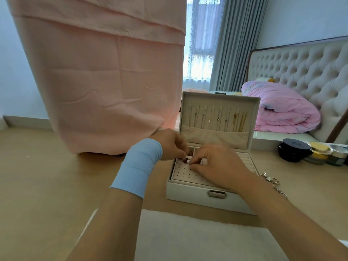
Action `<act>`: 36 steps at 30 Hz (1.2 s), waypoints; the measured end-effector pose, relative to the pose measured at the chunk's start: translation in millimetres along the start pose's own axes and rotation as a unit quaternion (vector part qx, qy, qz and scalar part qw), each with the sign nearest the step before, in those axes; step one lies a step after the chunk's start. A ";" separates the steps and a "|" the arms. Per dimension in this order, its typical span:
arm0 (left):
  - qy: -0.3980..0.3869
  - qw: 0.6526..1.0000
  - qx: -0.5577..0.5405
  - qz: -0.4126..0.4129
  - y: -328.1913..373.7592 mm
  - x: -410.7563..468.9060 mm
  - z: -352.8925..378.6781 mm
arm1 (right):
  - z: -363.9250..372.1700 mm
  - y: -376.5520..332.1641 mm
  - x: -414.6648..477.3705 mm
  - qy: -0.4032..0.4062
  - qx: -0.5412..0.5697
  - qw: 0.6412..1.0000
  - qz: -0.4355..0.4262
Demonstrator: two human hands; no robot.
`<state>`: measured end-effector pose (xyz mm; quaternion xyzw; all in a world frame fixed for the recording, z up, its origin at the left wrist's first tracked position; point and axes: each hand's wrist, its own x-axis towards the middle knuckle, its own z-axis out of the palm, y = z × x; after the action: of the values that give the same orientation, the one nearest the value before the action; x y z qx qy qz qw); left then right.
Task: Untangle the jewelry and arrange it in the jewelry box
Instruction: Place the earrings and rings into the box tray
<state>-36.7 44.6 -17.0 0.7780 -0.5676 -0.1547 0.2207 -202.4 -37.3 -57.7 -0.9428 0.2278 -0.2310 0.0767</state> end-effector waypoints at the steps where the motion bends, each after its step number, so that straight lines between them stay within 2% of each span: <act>1: 0.002 1.000 0.007 -0.001 0.5 1.0 2.5 | 0.2 -1.7 0.4 0.001 -0.014 1.000 -0.007; 5: 0.001 1.000 0.027 0.012 5.5 3.0 9.4 | -1.6 -4.4 2.8 0.005 -0.057 0.998 -0.034; 12: -0.008 0.998 0.054 0.009 8.5 2.4 11.0 | -4.2 -3.8 2.9 -0.059 -0.076 0.995 -0.033; 15: -0.010 0.998 0.062 0.004 10.2 2.4 11.7 | -9.7 -1.6 3.8 -0.099 -0.053 0.993 -0.024; 22: -0.014 0.997 0.079 0.007 11.8 2.0 12.8 | -11.5 2.4 1.4 -0.120 -0.005 0.993 0.001; 28: 0.019 0.997 0.050 0.049 25.0 -0.9 15.3 | -46.6 24.3 -5.0 -0.088 0.053 0.994 0.049; 36: 0.049 0.990 -0.002 0.135 79.9 6.0 56.6 | -97.3 115.5 -47.0 -0.068 0.068 0.980 0.174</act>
<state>-127.7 8.8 -23.9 0.7001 -0.6559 -0.0864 0.2686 -330.9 -121.4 -19.6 -0.8948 0.3667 -0.1642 0.1946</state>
